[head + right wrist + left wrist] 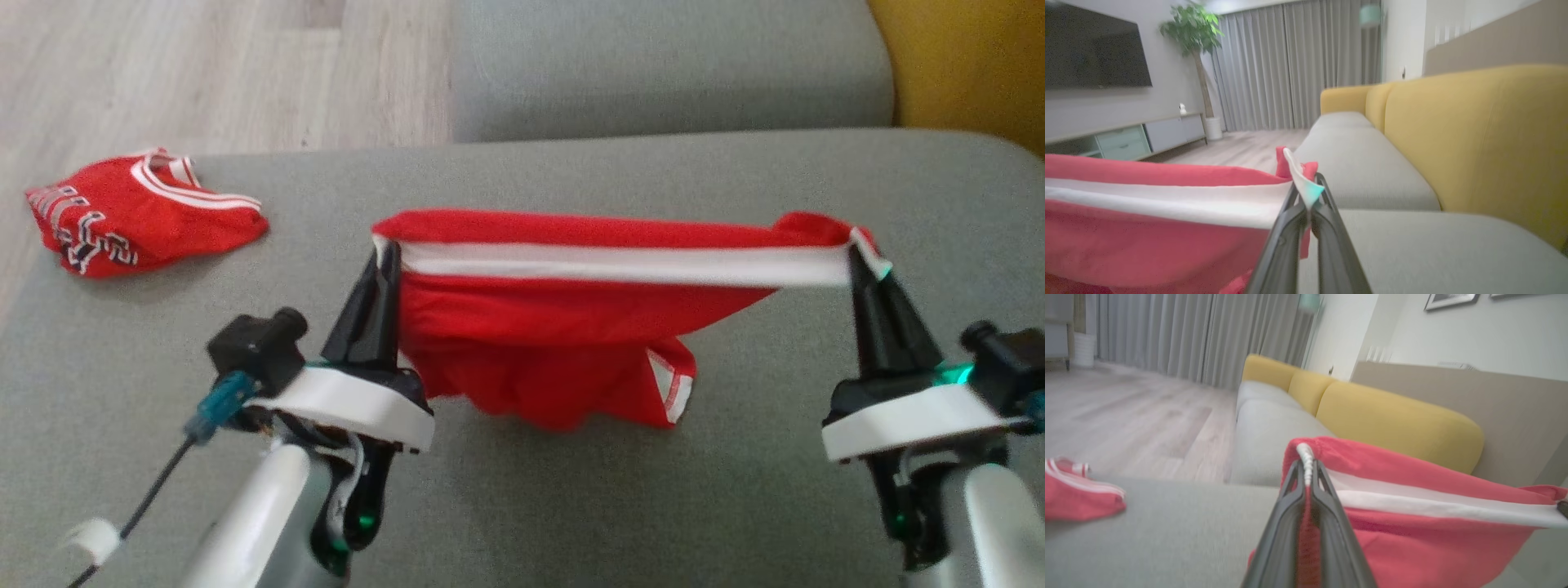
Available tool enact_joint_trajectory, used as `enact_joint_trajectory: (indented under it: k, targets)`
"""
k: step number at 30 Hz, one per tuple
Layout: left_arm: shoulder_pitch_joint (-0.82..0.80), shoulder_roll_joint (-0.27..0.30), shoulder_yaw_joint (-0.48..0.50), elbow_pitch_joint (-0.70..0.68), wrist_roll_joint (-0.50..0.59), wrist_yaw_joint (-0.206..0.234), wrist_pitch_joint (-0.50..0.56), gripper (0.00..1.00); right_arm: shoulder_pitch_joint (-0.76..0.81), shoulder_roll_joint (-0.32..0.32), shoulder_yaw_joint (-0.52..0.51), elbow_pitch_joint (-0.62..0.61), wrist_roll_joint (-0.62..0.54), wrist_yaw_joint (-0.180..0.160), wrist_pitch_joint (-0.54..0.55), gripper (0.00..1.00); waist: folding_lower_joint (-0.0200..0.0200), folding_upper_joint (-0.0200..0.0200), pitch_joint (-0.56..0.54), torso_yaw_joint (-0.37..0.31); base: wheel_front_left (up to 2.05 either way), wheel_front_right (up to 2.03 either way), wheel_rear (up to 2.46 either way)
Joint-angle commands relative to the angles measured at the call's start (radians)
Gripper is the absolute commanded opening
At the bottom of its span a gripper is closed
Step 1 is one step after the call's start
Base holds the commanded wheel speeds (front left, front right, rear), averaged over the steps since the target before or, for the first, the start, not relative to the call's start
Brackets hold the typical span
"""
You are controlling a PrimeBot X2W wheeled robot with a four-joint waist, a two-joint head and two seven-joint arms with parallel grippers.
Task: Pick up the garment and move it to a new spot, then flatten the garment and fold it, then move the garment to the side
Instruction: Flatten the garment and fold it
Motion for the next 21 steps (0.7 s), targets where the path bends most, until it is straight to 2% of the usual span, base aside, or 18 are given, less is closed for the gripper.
enact_joint_trajectory:
  k: [1,7,12,16,21]
  targets:
    - [-0.036,0.025,0.05,-0.058,0.01,0.006,-0.005,0.0,-0.03,-0.008,0.017,-0.056,0.01,0.008,0.006,0.0,0.0001,-0.0001,-0.026,0.008,0.0,0.0,0.0]
    - [-0.037,0.093,0.083,-0.28,0.024,0.031,0.041,0.0,0.011,0.002,0.015,-0.262,0.031,0.008,0.063,0.0,0.0001,-0.0001,-0.061,0.011,0.0,0.0,0.0]
    - [-0.074,0.145,0.103,-0.371,0.028,0.04,0.114,0.0,0.02,0.011,0.029,-0.347,0.039,0.008,0.112,0.0,0.0001,-0.0001,-0.052,0.003,0.0,0.0,0.0]
    - [-0.122,0.154,0.111,-0.337,-0.001,0.023,0.156,0.0,-0.023,0.017,0.041,-0.309,0.057,0.008,0.138,0.0,0.0001,-0.0001,-0.01,-0.01,0.0,0.0,0.0]
    - [-0.268,0.164,0.114,-0.204,-0.012,-0.037,0.174,0.0,-0.215,0.004,0.064,-0.14,0.043,0.008,0.146,0.0,0.0001,-0.0001,0.094,-0.035,0.0,0.0,0.0]
